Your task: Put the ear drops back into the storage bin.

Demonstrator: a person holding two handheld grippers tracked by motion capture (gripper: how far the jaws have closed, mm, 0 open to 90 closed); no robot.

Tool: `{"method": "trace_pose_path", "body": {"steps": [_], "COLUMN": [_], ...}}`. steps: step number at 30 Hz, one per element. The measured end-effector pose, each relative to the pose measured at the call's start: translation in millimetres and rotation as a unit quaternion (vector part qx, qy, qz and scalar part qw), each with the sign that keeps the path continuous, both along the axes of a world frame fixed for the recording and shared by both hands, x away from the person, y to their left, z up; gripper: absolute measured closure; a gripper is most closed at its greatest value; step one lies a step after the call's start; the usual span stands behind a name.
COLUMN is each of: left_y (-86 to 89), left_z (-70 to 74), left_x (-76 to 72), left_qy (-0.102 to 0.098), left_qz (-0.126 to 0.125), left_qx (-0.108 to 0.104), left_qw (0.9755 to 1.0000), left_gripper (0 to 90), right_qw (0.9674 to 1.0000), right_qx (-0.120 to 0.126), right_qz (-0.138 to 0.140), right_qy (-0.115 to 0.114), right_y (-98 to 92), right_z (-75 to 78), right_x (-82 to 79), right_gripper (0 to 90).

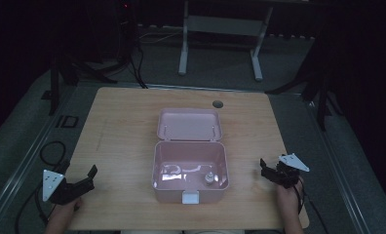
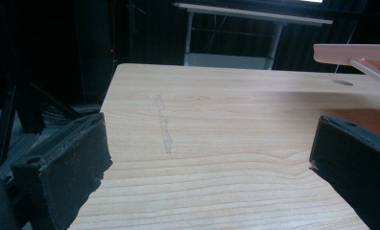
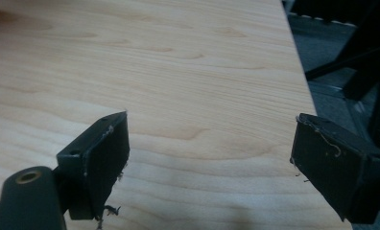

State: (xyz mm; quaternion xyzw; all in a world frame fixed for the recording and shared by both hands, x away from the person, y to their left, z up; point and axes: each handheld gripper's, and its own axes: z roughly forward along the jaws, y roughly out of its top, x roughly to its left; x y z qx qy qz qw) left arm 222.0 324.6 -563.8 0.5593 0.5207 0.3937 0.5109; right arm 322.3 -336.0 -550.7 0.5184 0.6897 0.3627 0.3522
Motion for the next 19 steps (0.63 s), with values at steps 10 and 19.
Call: {"method": "trace_pose_path", "body": {"steps": [10,19], "left_y": [-0.3,-0.3], "left_z": [-0.1,-0.1], "left_x": [-0.1,-0.3], "left_qy": [-0.002,-0.003], "left_qz": [0.000,0.000], "left_qx": [0.000,0.000], "left_qw": [1.0000,1.0000], "left_gripper": [0.4,0.4], "right_qw": [0.9995,0.9995], "right_qx": [0.011,0.012], "right_qz": [-0.020,-0.016], "right_qy": [-0.024,-0.026], "right_y": [-2.3,-1.9], "right_z": [0.6,0.7], "right_x": [-1.9,-2.2], "right_gripper": [12.8,12.8]}}
